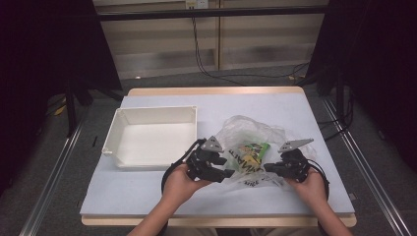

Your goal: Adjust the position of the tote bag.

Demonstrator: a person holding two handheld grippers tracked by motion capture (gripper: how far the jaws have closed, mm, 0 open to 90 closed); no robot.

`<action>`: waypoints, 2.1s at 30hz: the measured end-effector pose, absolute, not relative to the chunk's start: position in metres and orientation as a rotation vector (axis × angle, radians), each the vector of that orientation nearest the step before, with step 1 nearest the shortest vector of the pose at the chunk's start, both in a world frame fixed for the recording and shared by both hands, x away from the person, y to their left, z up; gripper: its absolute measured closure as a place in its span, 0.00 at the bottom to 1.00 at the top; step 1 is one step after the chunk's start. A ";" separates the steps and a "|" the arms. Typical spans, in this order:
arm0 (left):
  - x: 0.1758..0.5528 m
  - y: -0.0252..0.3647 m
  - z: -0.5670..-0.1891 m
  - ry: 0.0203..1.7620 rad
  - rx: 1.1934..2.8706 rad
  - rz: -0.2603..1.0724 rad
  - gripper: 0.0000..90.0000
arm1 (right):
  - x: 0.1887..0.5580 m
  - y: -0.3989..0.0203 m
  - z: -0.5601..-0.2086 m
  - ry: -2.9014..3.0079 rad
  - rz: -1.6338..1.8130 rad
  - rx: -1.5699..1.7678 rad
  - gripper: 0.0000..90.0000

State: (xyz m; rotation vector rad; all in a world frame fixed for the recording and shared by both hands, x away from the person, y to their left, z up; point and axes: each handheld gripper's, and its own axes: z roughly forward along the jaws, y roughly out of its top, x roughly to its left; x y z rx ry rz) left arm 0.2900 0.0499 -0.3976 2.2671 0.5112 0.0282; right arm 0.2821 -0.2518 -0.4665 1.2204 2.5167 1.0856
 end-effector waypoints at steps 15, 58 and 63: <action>0.285 0.045 -0.396 0.436 2.264 0.020 0.47 | 0.283 -0.247 -0.468 2.536 1.090 1.215 1.00; 0.369 0.006 -0.411 0.745 2.318 0.155 0.82 | 0.270 -0.252 -0.468 2.521 1.087 1.188 0.94; 0.368 0.005 -0.412 0.724 2.328 0.137 0.84 | 0.273 -0.251 -0.453 2.468 1.090 1.184 0.87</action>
